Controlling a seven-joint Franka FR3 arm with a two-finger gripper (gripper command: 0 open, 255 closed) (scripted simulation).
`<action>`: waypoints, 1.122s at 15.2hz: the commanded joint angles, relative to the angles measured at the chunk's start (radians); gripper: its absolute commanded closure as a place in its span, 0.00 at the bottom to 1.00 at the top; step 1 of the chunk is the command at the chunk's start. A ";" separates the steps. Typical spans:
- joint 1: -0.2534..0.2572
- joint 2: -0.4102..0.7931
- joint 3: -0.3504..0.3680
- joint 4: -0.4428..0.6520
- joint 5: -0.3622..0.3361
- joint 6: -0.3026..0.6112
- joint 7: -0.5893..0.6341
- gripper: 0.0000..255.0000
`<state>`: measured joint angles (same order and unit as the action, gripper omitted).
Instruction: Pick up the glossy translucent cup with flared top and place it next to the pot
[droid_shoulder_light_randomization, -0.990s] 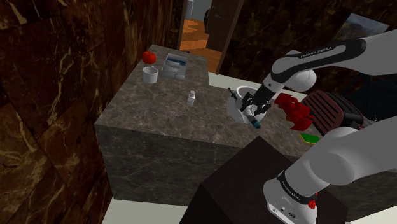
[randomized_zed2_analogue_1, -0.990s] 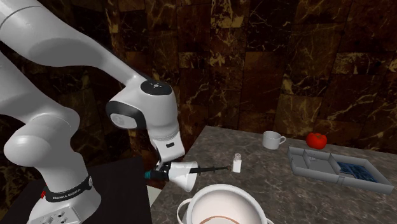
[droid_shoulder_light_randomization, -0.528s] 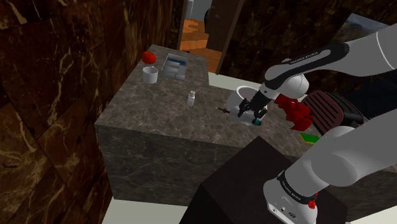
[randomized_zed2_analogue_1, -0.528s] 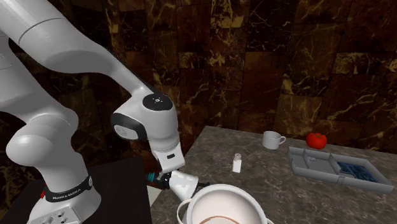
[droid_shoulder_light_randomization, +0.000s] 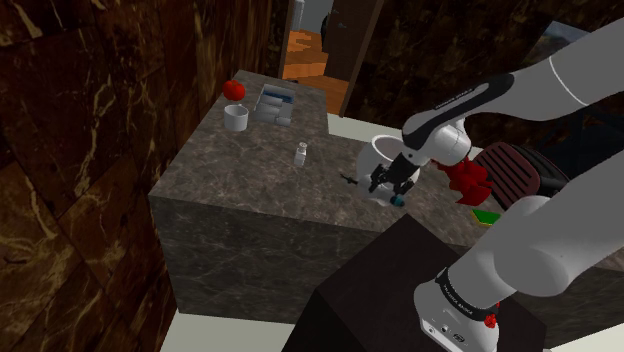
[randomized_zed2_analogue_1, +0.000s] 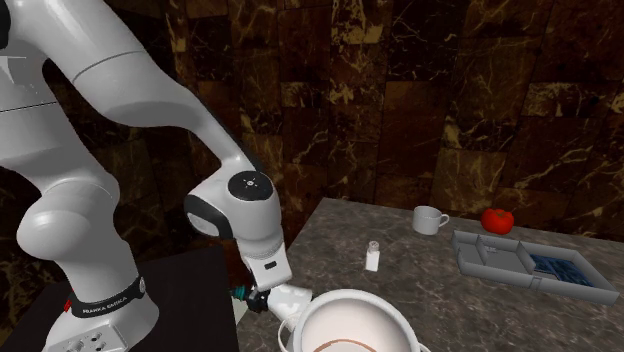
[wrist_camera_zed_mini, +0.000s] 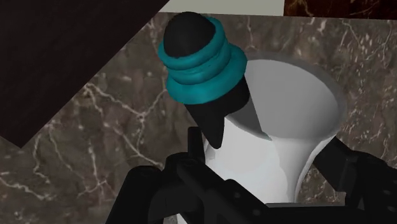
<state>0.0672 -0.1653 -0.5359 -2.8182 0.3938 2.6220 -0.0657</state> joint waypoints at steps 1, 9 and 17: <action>0.028 0.041 -0.013 0.004 0.065 0.027 -0.051 1.00; 0.087 0.189 -0.016 0.036 0.333 0.077 -0.265 1.00; 0.086 0.189 -0.015 0.036 0.333 0.077 -0.265 0.00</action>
<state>0.1531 0.0234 -0.5511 -2.7826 0.7268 2.6991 -0.3305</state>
